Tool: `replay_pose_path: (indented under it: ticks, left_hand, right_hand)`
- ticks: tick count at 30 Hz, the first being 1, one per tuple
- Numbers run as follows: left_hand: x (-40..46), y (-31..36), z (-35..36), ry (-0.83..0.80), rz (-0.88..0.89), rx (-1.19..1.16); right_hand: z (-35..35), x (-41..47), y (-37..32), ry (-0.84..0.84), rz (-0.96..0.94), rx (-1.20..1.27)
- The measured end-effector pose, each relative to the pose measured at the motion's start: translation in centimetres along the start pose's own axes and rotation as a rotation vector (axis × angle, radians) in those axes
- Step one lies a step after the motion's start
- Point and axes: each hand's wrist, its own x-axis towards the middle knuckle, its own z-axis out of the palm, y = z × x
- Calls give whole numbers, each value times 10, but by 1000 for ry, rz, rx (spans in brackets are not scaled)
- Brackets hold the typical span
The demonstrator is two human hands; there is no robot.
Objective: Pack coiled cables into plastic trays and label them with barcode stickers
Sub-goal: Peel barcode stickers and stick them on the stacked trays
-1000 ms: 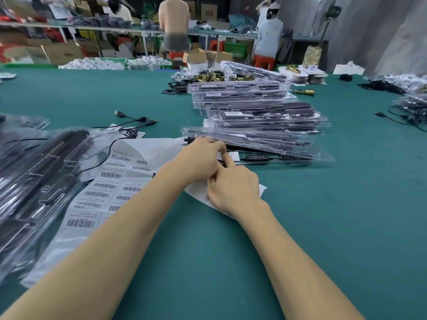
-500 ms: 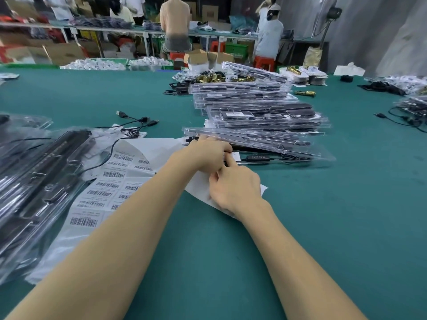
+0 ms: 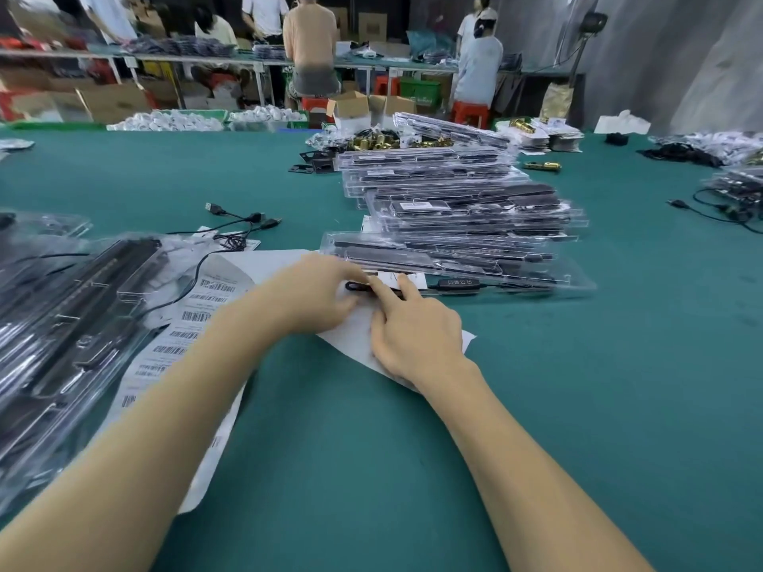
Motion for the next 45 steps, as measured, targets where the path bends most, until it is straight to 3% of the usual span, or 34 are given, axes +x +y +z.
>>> replay_pose_path:
  ticks: [4,9,16,22,37,42,45]
  left_hand:
    - [-9,-18,-23,348,-86,109]
    - [-2,-31,-3,169,34,86]
    - [3,-44,20,247,-32,70]
    - [2,-44,22,206,-84,100]
    - [5,-39,24,387,-81,-45]
    - [1,-31,20,542,155,128]
    - [3,-26,25,553,163,144]
  right_hand:
    - [-1,0,0,5,6,1]
    - [-1,-1,0,0,4,-24]
    - [-1,-1,-3,-26,30,-40]
    - [-2,0,-4,-35,23,-63]
    - [-2,-3,0,1,-21,-30]
    - [-2,-3,1,11,-17,-29]
    - [-1,-3,0,9,-15,-41]
